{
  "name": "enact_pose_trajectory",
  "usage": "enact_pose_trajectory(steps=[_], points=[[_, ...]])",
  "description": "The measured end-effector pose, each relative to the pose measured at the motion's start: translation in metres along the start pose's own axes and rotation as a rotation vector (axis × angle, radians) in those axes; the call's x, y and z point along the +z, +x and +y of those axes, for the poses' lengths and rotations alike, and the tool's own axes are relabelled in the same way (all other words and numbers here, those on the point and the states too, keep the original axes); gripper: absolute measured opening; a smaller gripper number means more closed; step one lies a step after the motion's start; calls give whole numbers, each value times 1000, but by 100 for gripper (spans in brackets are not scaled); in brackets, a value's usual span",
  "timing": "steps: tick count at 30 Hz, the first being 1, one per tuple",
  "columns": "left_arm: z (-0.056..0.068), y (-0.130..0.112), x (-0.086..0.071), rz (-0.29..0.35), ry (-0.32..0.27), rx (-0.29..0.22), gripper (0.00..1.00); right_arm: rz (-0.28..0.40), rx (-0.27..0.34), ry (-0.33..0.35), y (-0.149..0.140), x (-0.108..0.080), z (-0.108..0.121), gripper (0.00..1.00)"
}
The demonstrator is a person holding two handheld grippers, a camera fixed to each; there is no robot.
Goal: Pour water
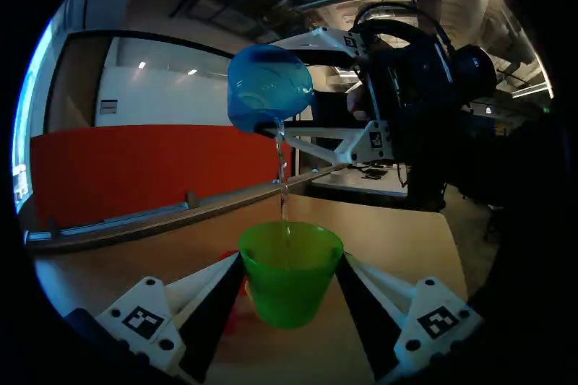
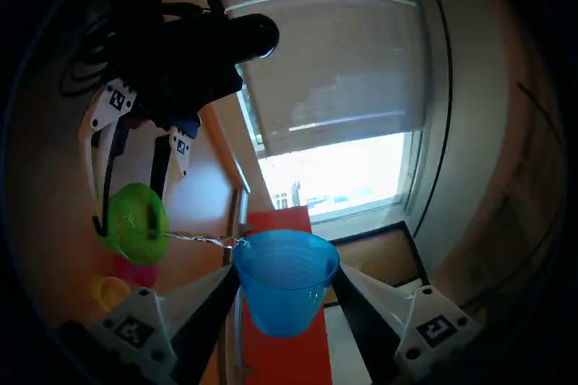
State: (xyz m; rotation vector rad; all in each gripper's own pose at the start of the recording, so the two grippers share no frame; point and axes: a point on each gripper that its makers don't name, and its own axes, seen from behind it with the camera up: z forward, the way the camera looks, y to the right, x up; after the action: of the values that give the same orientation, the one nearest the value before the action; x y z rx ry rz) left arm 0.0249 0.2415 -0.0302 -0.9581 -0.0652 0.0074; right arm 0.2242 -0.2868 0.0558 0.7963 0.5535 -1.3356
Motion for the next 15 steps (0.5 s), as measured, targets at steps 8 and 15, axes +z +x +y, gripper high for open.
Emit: enact_pose_trajectory(steps=[8,15], points=[[0,1,0,-1,0,2,86,-1,-19,-3,-1,-1,3,90],[1,2,0,1,-2,4,86,0,-40,-3,-1,-2,3,90]])
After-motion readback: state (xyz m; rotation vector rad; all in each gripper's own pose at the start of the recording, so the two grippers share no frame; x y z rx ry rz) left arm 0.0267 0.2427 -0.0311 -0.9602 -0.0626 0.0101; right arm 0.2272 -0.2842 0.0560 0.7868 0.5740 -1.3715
